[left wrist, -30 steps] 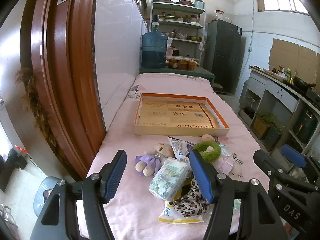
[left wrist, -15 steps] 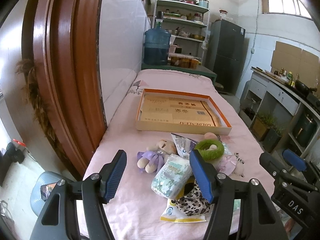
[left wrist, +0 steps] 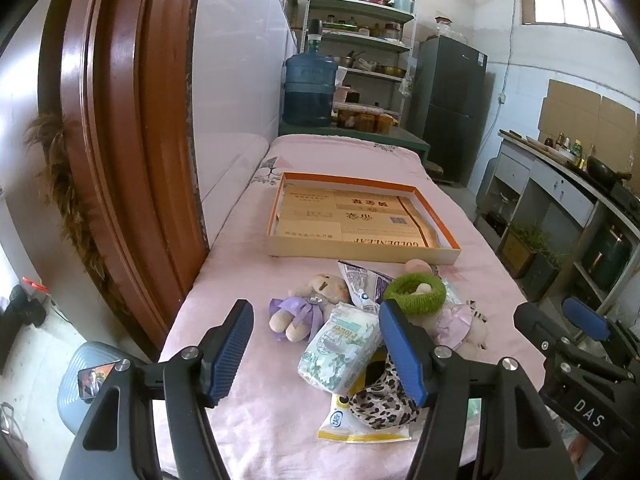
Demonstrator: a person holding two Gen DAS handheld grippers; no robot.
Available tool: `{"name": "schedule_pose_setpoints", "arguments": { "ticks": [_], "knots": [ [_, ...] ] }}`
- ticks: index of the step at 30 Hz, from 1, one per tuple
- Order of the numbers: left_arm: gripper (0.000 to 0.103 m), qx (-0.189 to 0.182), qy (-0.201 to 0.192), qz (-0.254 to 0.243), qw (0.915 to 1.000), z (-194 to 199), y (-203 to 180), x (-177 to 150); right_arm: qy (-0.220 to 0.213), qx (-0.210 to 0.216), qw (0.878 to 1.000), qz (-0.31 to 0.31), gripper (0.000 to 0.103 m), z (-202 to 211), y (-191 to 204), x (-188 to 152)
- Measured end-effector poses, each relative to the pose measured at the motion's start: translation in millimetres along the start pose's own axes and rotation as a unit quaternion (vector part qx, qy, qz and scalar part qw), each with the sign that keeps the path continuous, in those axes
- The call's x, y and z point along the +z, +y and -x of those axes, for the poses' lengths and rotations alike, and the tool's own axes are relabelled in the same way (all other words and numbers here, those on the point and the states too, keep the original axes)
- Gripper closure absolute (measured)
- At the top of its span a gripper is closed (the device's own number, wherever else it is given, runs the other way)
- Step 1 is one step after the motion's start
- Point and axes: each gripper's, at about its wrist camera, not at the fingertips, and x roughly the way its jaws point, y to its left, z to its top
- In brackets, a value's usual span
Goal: Organize soft objects
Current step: 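Move both grippers toward the pile of soft items on the bed, then grasp the white diaper pack with the left gripper while the right grasps the mint-green bag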
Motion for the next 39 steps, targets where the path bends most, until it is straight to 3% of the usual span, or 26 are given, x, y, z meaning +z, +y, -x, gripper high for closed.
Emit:
{"name": "schedule_pose_setpoints", "arguments": {
  "ticks": [17, 26, 39],
  "knots": [
    [0.038, -0.002, 0.002, -0.003, 1.0000, -3.1, 0.4, -4.6, 0.012, 0.014, 1.000, -0.003, 0.022, -5.3, 0.8, -9.4],
    [0.038, -0.023, 0.016, -0.011, 0.9995, -18.3, 9.7, -21.7, 0.056, 0.033, 0.998, -0.003, 0.022, -22.4, -0.2, -45.2],
    [0.038, -0.064, 0.014, -0.031, 0.9973, -29.3, 14.6, -42.0, 0.082, 0.052, 0.995, -0.008, 0.022, -38.3, 2.6, -66.6]
  ]
}}
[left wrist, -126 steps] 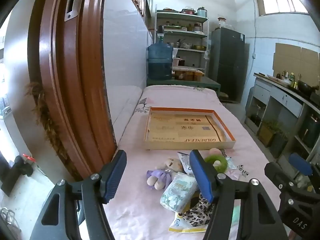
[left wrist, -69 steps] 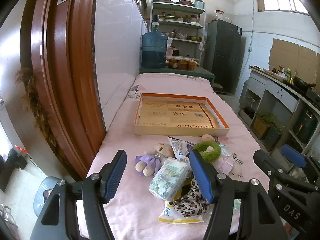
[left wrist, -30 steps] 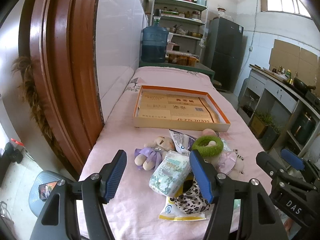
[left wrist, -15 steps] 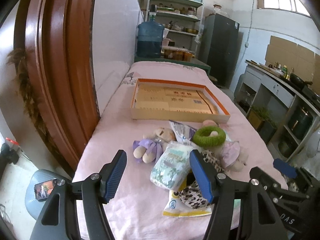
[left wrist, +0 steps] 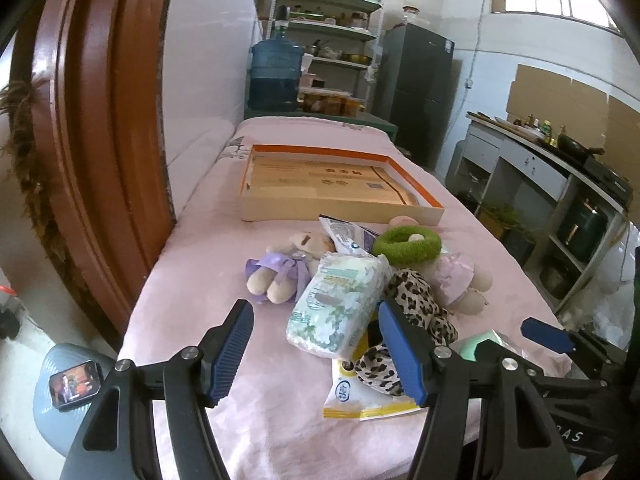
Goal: Organize soft objects
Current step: 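Grasp the white diaper pack with the left gripper while the right grasps the mint-green bag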
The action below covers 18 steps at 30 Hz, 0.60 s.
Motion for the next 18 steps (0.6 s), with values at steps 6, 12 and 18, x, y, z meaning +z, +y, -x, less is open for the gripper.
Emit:
{"name": "schedule_pose_setpoints", "arguments": {
  "ticks": [6, 12, 18],
  "knots": [
    [0.038, -0.016, 0.008, -0.011, 0.9998, -13.0, 1.1, -0.2, 0.016, 0.006, 1.000, -0.008, 0.022, -13.9, -2.3, -3.2],
    [0.038, -0.027, 0.028, -0.022, 0.9990, -34.9, 1.9, 1.1, 0.029, 0.019, 0.999, -0.022, 0.022, -24.0, -5.6, -4.5],
    [0.038, -0.036, 0.042, -0.027, 0.9981, -52.0, 0.8, -0.9, 0.042, 0.043, 0.998, -0.036, 0.022, -29.9, -6.3, -6.7]
  ]
}}
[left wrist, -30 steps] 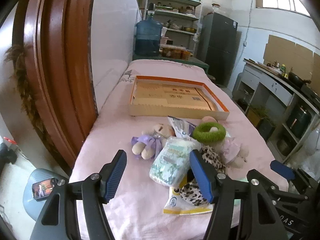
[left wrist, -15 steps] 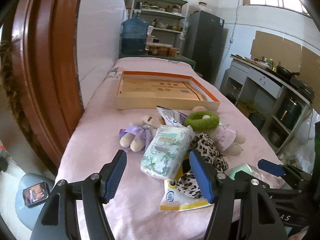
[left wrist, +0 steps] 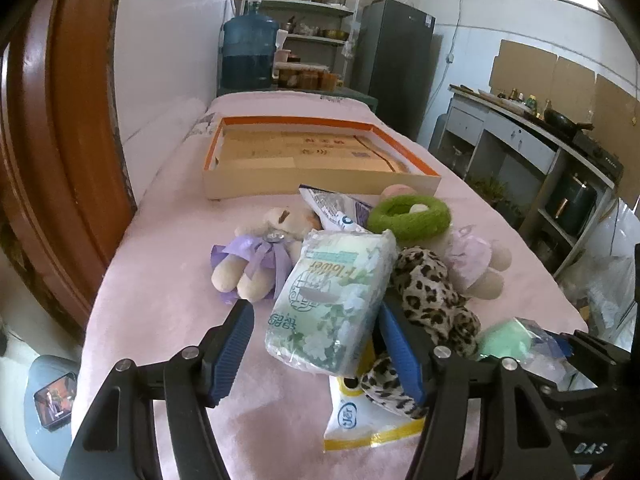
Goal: Organize soft objects
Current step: 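Grasp the white diaper pack with the left gripper while the right grasps the mint-green bag, then carry the diaper pack and mint-green bag over the orange-rimmed box lid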
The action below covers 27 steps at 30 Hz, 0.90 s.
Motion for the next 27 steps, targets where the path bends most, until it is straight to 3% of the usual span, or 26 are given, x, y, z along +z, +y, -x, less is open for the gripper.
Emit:
{"name": "schedule_pose_setpoints", "arguments": {
  "ticks": [4, 7, 27],
  "knots": [
    [0.044, -0.011, 0.005, 0.011, 0.9999, -8.5, 1.9, 0.2, -0.005, 0.012, 1.000, -0.002, 0.024, 1.5, 0.2, -2.0],
    [0.047, -0.018, 0.006, 0.011, 0.9998, -11.9, 1.8, -1.8, 0.000, 0.033, 0.999, -0.006, 0.046, 0.5, -0.6, -2.5],
    [0.052, -0.026, -0.042, 0.026, 0.9984, 21.6, 1.5, 6.2, -0.035, 0.030, 0.999, -0.007, 0.049, 23.5, -3.5, 3.6]
  ]
}}
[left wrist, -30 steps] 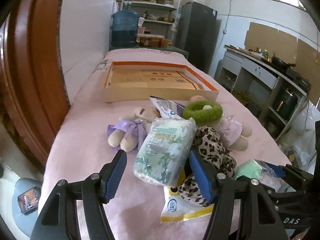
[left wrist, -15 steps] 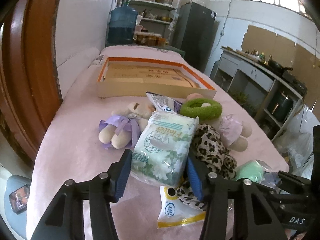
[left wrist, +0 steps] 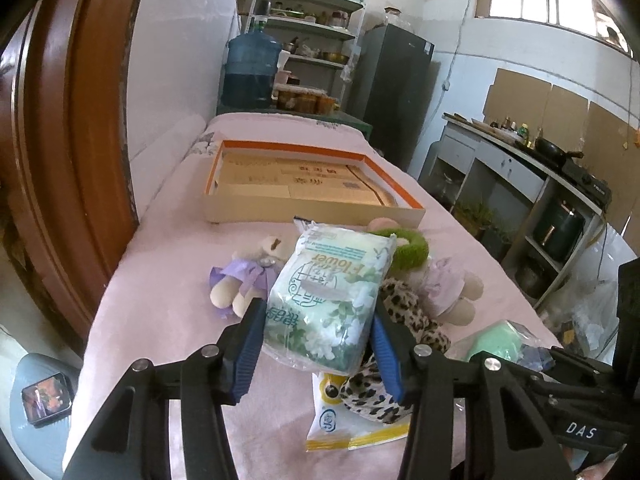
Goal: Organize soft objects
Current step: 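Carry the diaper pack and mint-green bag over the orange-rimmed box lid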
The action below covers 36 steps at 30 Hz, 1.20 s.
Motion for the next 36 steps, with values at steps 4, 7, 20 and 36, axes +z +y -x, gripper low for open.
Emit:
{"name": "schedule_pose_setpoints", "arguments": {
  "ticks": [4, 7, 20, 36],
  "knots": [
    [0.052, 0.009, -0.004, 0.006, 0.9999, 5.2, -1.5, 10.5, -0.012, -0.004, 1.000, 0.004, 0.049, 8.2, -1.1, 9.9],
    [0.052, 0.017, -0.008, 0.007, 0.9998, 9.5, -2.4, 18.7, -0.020, -0.008, 1.000, 0.011, 0.049, 13.2, -1.2, 19.3],
    [0.052, 0.037, -0.022, -0.005, 0.9991, 25.2, -9.2, 42.5, -0.048, -0.004, 0.998, 0.038, 0.049, 27.3, 9.4, 60.7],
    [0.052, 0.037, -0.024, 0.013, 0.9989, 5.8, -0.2, 88.8, -0.046, 0.004, 0.997, 0.066, 0.049, 0.9, 13.9, 128.7]
  ]
}}
